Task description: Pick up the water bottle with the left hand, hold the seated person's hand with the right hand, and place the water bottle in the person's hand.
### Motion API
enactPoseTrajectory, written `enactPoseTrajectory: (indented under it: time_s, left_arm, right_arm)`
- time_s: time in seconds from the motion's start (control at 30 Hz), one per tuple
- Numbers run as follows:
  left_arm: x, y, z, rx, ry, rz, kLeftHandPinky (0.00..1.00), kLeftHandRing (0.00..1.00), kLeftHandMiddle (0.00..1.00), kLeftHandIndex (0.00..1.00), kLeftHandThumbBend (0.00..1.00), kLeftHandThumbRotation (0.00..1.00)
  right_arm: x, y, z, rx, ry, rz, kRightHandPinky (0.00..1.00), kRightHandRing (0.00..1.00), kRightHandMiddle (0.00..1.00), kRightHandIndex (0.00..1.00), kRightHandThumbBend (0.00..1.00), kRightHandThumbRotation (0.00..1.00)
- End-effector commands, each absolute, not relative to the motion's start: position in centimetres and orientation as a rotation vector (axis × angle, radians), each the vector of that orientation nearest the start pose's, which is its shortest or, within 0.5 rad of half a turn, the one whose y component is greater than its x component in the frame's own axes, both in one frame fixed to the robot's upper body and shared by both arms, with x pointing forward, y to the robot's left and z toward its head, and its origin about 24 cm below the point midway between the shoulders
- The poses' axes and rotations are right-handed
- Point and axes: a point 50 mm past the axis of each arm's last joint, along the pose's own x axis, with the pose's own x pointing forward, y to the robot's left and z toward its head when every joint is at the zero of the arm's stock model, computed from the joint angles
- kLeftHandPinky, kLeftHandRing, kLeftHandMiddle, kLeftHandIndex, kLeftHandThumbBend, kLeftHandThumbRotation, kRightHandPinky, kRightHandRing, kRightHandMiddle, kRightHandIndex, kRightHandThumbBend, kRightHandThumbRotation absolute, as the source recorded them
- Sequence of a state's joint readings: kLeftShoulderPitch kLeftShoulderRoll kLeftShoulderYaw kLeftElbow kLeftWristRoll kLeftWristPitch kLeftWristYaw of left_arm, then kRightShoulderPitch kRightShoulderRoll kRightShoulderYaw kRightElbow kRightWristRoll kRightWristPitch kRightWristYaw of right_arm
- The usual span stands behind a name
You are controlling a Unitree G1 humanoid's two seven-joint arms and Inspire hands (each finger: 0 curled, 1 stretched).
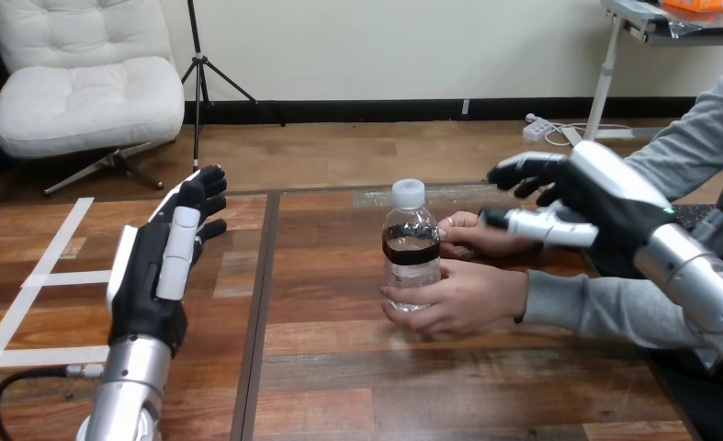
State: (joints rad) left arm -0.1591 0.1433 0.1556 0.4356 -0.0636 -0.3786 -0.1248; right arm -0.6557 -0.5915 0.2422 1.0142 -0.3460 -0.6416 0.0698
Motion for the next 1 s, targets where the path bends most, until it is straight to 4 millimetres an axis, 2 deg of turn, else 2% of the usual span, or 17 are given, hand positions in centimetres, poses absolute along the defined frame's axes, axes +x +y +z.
enactPoseTrajectory:
  time_s: [0.0,0.27,0.67,0.97]
  left_arm:
    - [27.6,20.1,4.6,0.096,-0.193,-0.013,0.81,0.86,0.86,0.82,0.85,1.00]
    - [26.5,20.1,4.9,0.074,-0.208,-0.019,0.81,0.85,0.85,0.82,0.85,1.00]
    - [25.0,19.9,5.3,0.032,-0.221,-0.029,0.85,0.88,0.86,0.83,0.85,1.00]
    - [24.1,19.5,5.4,0.009,-0.229,-0.041,0.87,0.89,0.87,0.83,0.84,1.00]
  right_arm:
    - [34.5,-23.3,9.4,-0.847,-0.256,0.289,0.69,0.75,0.78,0.78,0.90,0.97]
    - [33.5,-23.3,9.1,-0.636,-0.316,0.277,0.70,0.76,0.79,0.79,0.90,1.00]
    - [31.7,-22.7,8.4,-0.299,-0.342,0.303,0.72,0.79,0.82,0.82,0.99,1.00]
    - [30.0,-21.8,8.1,-0.071,-0.352,0.312,0.77,0.81,0.82,0.82,0.95,1.00]
